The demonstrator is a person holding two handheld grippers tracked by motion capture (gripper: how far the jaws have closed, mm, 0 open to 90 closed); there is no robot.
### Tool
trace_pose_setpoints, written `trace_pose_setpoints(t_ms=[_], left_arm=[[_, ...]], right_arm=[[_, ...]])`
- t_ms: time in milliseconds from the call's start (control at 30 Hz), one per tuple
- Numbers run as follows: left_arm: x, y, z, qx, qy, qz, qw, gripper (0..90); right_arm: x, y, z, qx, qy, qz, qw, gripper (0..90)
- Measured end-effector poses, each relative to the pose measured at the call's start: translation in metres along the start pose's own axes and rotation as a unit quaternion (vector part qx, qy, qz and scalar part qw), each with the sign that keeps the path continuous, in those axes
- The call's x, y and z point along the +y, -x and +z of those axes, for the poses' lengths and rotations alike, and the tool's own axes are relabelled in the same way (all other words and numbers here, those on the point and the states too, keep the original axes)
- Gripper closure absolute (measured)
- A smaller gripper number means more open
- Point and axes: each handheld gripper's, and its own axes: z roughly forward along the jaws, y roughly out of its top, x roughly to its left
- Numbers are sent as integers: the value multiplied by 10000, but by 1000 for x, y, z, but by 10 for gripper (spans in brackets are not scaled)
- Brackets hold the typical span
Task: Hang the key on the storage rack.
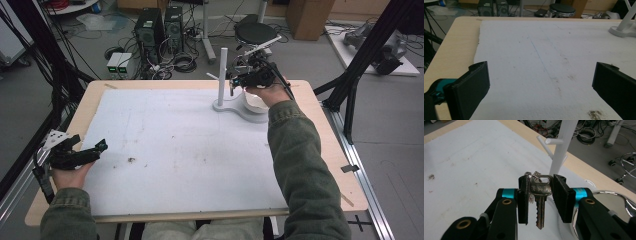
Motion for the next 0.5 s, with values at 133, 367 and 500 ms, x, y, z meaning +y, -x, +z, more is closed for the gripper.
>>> trace_pose_setpoints(t_ms=[133, 367, 500], left_arm=[[0, 0, 0, -3, 15, -33, 10000, 17], [1, 0, 2, -32, 70, -90, 9999, 17], [1, -1, 2, -43, 78, -119, 9999, 17]], right_arm=[[5, 1, 0, -30, 15, 10, 10000, 668], [20, -3, 4, -78, -51, -65, 9999, 668], [23, -2, 8, -97, -123, -62, 9999, 668]])
